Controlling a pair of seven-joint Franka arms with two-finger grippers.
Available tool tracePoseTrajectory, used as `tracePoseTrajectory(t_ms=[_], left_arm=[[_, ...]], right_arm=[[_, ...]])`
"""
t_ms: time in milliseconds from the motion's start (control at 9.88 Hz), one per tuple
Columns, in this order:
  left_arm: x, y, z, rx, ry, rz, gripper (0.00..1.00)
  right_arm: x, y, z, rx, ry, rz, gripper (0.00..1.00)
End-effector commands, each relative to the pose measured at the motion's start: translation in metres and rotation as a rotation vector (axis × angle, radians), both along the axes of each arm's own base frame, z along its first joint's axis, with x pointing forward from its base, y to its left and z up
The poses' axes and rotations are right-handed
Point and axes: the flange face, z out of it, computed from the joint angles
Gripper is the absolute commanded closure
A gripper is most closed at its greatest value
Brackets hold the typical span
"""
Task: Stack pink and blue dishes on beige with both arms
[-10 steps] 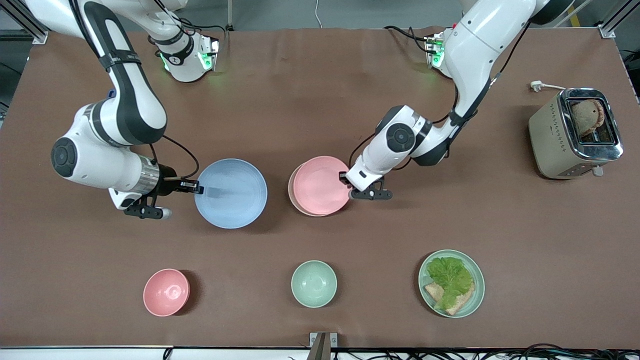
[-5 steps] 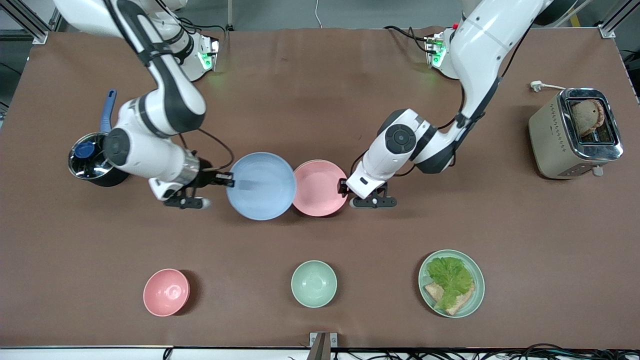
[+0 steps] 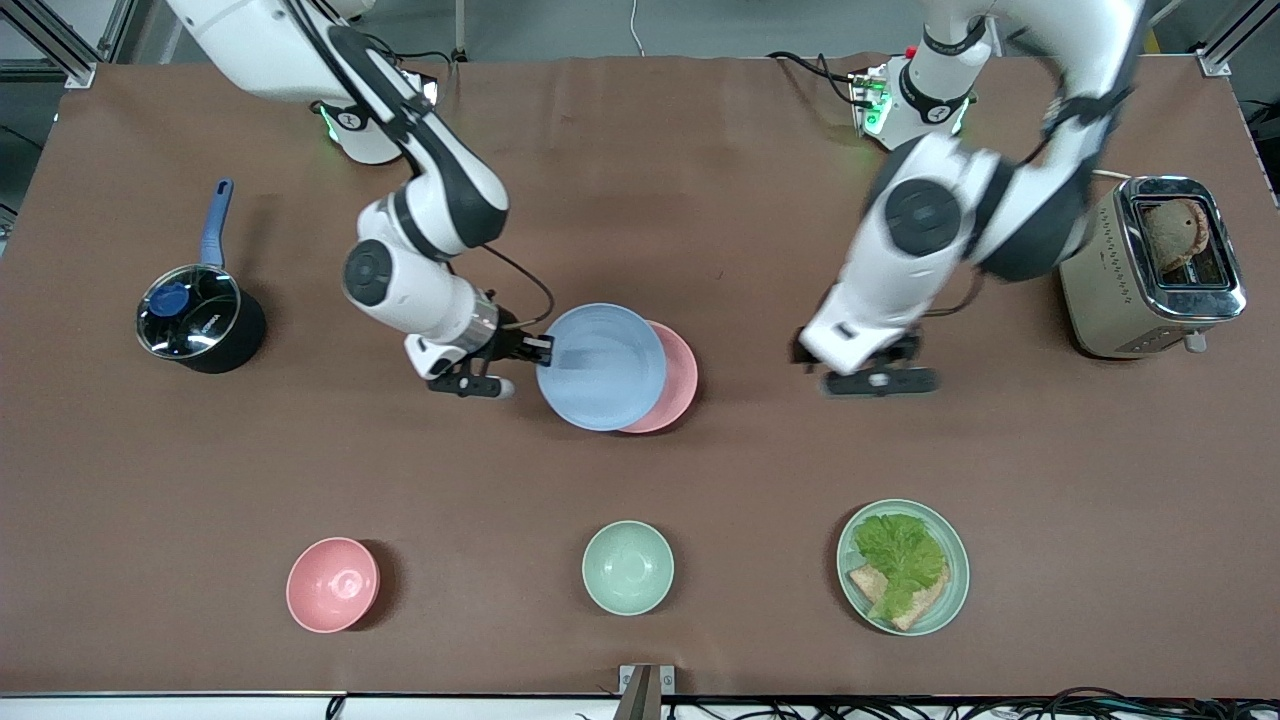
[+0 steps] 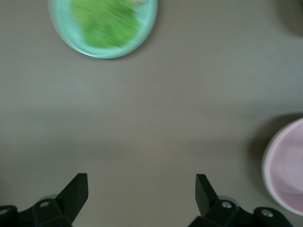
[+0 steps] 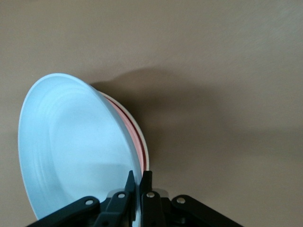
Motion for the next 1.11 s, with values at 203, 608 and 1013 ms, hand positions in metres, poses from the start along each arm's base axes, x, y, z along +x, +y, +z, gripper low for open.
tracePoseTrajectory(t_ms=[203,608,1013], left_arm=[[-0.006,0.096,0.124,-0.109,-0.073,0.045,0.00],[-0.035,0.172,0.202,-0.142,0.023,0.038,0.00],[-0.031,0.184,0.248,-0.137,0.034,0.056,0.00]], right_arm=[[-0.012,0.035,-0.019,0.023,-0.034,-0.051,0.97],[-0.016,0.031,-0.029,0.010,-0.013,-0.045,0.04],[0.004,-0.025,0.072,-0.104,-0.035,0.019,0.00]])
